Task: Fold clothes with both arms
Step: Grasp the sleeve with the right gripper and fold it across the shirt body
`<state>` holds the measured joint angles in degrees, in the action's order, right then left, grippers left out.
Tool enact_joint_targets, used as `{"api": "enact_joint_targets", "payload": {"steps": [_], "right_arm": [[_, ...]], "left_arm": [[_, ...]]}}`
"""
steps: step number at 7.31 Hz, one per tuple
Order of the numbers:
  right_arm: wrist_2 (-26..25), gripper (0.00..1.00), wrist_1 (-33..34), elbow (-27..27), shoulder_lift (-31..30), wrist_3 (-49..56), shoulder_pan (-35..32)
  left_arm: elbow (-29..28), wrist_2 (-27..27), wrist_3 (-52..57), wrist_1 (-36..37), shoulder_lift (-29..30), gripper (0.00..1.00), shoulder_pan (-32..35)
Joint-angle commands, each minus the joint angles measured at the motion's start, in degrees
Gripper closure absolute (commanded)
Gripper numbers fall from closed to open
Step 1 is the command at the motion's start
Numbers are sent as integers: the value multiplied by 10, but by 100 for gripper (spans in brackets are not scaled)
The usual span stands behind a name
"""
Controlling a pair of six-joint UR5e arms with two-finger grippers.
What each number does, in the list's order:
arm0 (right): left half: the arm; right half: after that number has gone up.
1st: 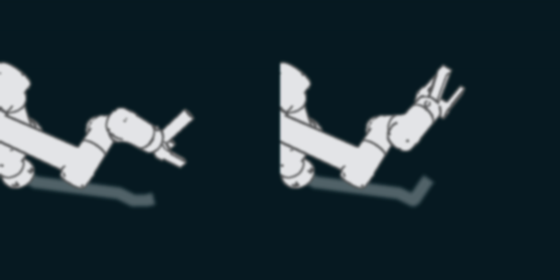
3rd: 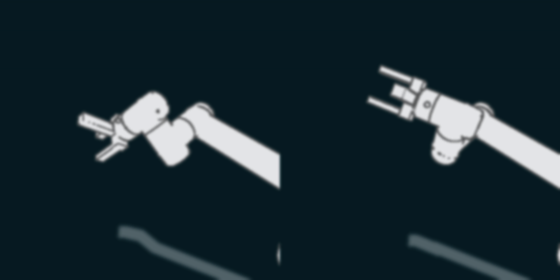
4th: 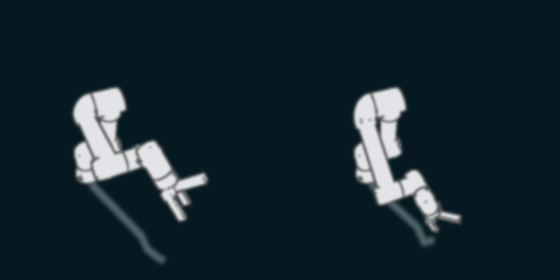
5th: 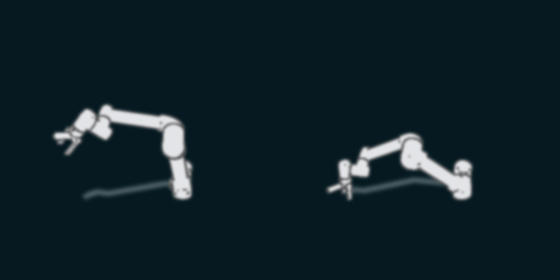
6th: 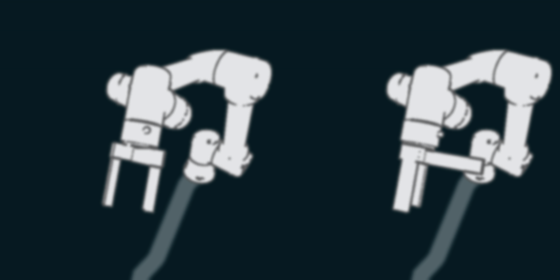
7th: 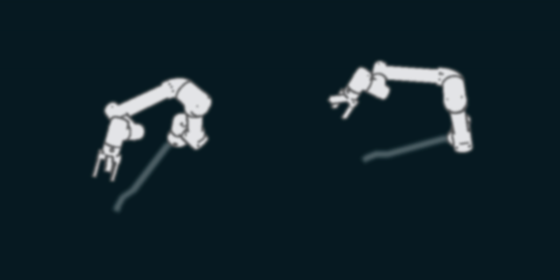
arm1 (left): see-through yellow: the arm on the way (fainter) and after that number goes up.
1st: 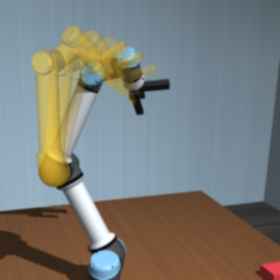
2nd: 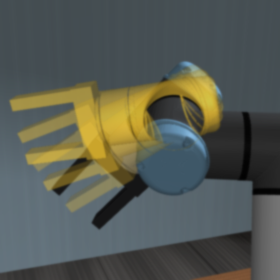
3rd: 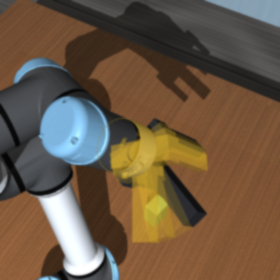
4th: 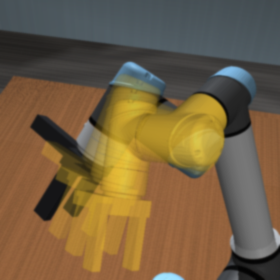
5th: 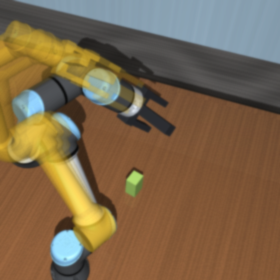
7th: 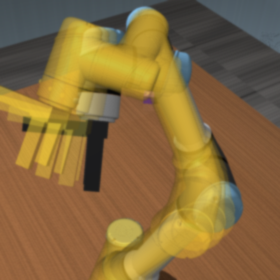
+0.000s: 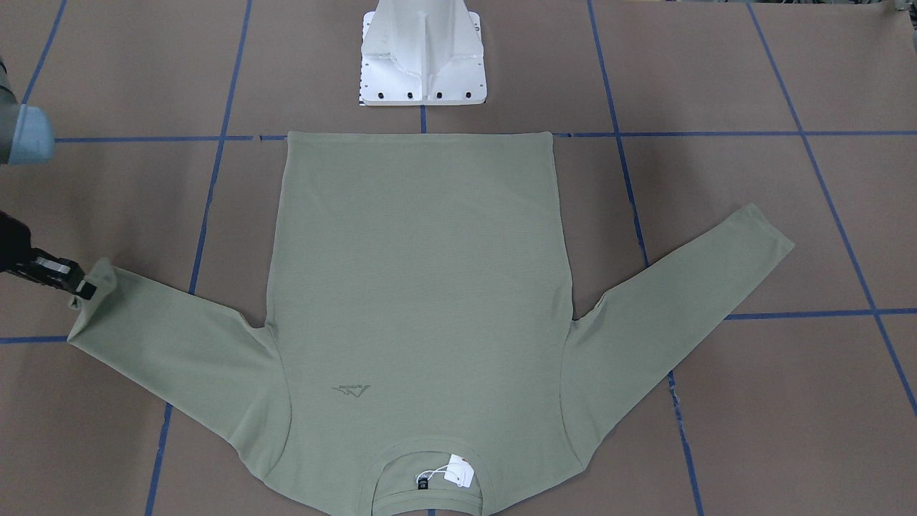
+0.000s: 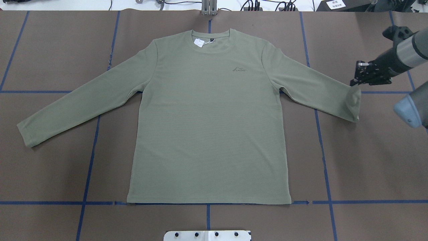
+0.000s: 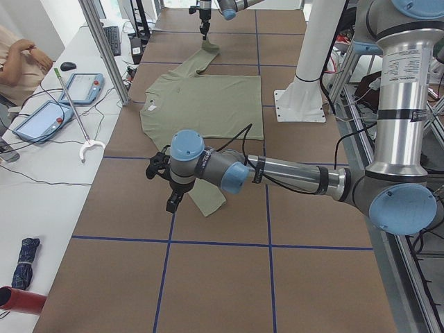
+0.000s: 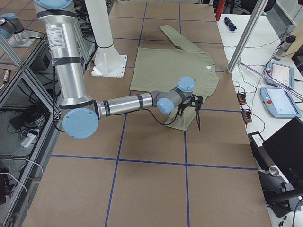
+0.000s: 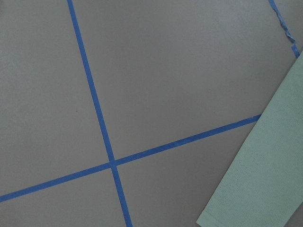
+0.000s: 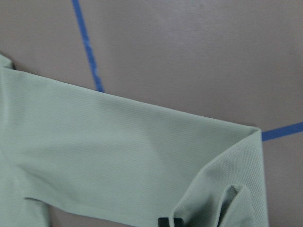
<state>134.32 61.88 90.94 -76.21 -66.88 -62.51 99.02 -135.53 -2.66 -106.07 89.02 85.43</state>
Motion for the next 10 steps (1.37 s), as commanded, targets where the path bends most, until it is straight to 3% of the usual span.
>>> {"api": "enact_joint_targets", "payload": {"steps": [1, 2, 3, 5, 8, 10], "right_arm": [[-64, 100, 48, 0, 159, -181, 70], [-139, 100, 127, -8, 257, -225, 122], [-218, 100, 155, -51, 340, -262, 158], [-273, 100, 82, -217, 488, -306, 209], [-340, 100, -43, -334, 542, -302, 280], [-354, 100, -55, -349, 554, -301, 291]], "left_arm": [[0, -1, -2, 0, 0, 0, 0], [0, -2, -2, 0, 1, 0, 0], [0, -2, -2, 0, 1, 0, 0], [2, -3, -2, 0, 0, 0, 0], [3, -4, -1, -1, 0, 0, 0], [3, -5, -1, -1, 0, 0, 0]]}}
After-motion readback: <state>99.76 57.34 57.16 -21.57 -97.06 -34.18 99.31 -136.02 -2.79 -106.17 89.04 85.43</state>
